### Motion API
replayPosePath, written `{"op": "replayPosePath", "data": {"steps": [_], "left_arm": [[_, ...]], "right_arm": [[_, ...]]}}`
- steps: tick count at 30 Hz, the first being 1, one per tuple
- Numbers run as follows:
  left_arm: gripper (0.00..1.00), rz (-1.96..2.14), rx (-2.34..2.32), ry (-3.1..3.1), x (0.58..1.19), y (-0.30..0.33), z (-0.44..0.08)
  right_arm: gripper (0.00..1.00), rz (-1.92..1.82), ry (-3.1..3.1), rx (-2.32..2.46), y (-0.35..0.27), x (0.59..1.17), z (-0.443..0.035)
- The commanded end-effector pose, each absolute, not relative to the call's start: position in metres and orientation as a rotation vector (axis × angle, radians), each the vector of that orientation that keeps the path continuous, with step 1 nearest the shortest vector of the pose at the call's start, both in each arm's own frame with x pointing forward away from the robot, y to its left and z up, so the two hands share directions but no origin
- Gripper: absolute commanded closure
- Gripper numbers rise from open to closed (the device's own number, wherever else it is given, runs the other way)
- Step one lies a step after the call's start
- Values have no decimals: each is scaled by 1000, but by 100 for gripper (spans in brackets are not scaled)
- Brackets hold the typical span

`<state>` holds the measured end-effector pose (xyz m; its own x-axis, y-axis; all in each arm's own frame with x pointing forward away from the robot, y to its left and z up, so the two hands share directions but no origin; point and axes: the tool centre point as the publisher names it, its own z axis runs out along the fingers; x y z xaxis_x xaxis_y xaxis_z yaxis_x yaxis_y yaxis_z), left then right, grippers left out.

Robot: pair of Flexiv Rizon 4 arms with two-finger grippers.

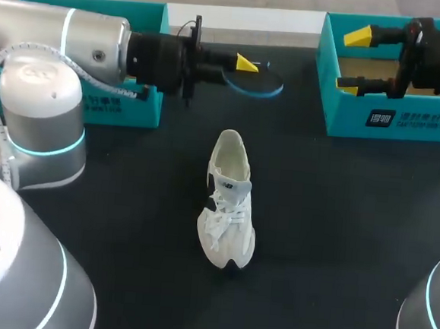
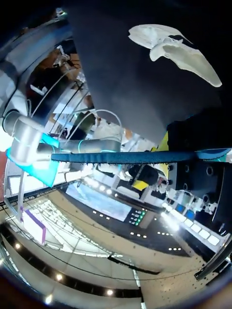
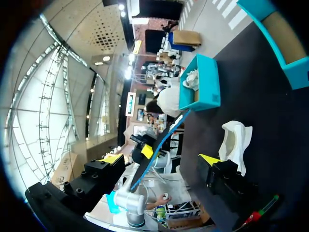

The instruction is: Take the shoe out of the shoebox, open the shoe tongue, remove and reinsert the insole, then place the shoe into the shoebox

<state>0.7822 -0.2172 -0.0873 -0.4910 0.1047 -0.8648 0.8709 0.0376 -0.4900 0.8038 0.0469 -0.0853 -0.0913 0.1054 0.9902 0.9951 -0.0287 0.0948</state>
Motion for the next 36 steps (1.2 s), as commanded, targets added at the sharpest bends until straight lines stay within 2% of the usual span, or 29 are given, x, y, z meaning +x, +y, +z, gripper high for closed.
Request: {"op": "replayPosePath", "data": {"steps": [1,16,24,31,36], "left_arm": [[100,-1993,596,2256,785,-214,-78],[100,-1993,596,2256,785,-214,-78],[100,-2295,-118,2718,784,-218,-78],[100,-2379,-805,2904,770,-220,-79],[100,-2573,-890,2915,764,-216,-81]], "right_arm": [[0,-1251,-1340,-1268,47,804,-85],[0,-1251,-1340,-1268,47,804,-85],[0,-1251,-1340,-1268,47,804,-85],[0,-1251,-1340,-1268,47,804,-85],[0,-1251,-1340,-1268,47,804,-85]]}}
